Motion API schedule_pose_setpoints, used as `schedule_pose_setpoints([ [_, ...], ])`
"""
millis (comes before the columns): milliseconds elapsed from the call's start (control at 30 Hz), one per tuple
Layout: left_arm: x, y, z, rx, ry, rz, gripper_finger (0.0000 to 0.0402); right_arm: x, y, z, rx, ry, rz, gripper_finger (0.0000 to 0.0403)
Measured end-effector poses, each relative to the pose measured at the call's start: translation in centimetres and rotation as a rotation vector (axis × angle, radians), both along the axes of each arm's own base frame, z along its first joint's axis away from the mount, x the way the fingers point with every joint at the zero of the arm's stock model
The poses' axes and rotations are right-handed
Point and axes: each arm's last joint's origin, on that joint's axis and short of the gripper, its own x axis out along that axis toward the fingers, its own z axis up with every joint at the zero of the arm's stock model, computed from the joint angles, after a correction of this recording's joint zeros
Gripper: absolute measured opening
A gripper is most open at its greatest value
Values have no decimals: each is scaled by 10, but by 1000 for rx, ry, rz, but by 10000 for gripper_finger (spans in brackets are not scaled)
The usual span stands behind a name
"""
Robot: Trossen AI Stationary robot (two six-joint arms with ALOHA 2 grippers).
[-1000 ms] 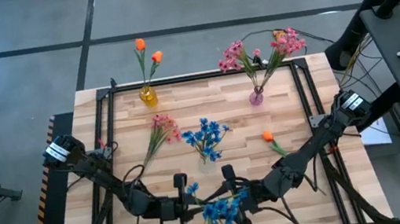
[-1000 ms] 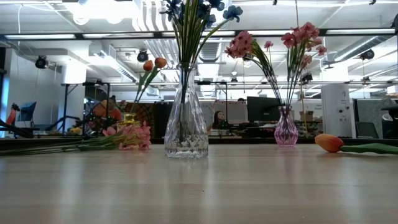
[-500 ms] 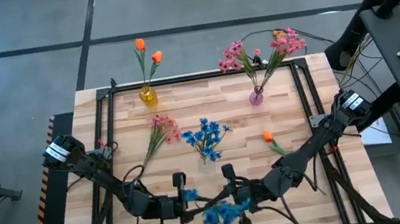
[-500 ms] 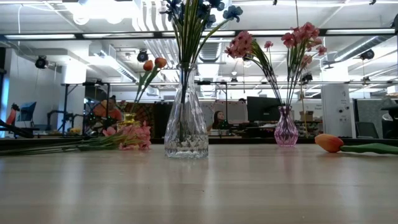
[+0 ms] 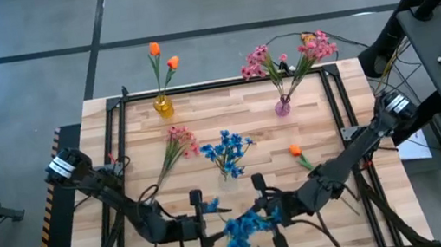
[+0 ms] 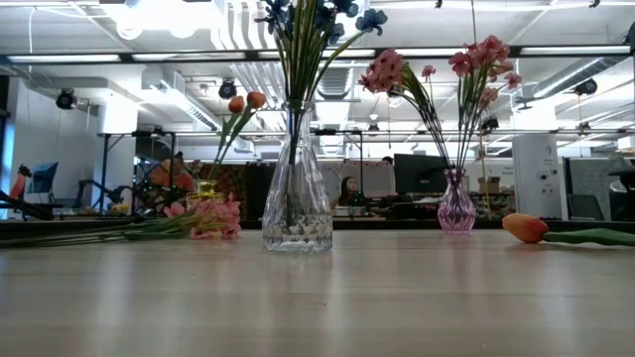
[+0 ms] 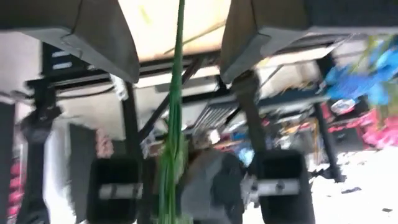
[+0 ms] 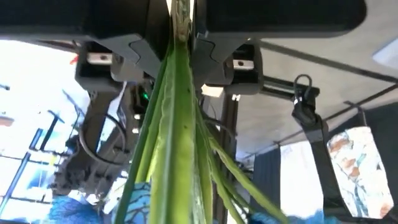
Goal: Sort flowers into vase by color
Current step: Put the blue flowers into the transparent vase
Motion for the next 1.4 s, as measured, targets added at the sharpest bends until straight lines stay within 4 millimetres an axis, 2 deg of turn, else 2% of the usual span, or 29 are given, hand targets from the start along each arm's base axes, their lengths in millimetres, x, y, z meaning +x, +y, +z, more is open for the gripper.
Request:
schedule_pose_setpoints([
  [133,-8,0,7,-3,40,-14,216,-12,-8,11,1,34,-2,27],
  [300,-20,7,24,-26,94,-32,206,-25,-17,8,-5,30,-29,27],
  [533,-35,22,49,29,102,-16,191,-37,-32,-27,30,-101,-71,27],
  [800,-57,47,75,121,127,97,190,-37,-71,-58,80,-214,-174,27],
  [1000,-63,60,68,168,242,144,190,-43,-90,-71,122,-296,-154,27],
  [1167,-65,66,56,210,336,161,190,-47,-94,-83,91,-354,-160,27],
  [1400,-69,74,40,147,468,203,190,-45,-98,-95,76,-409,-187,27],
])
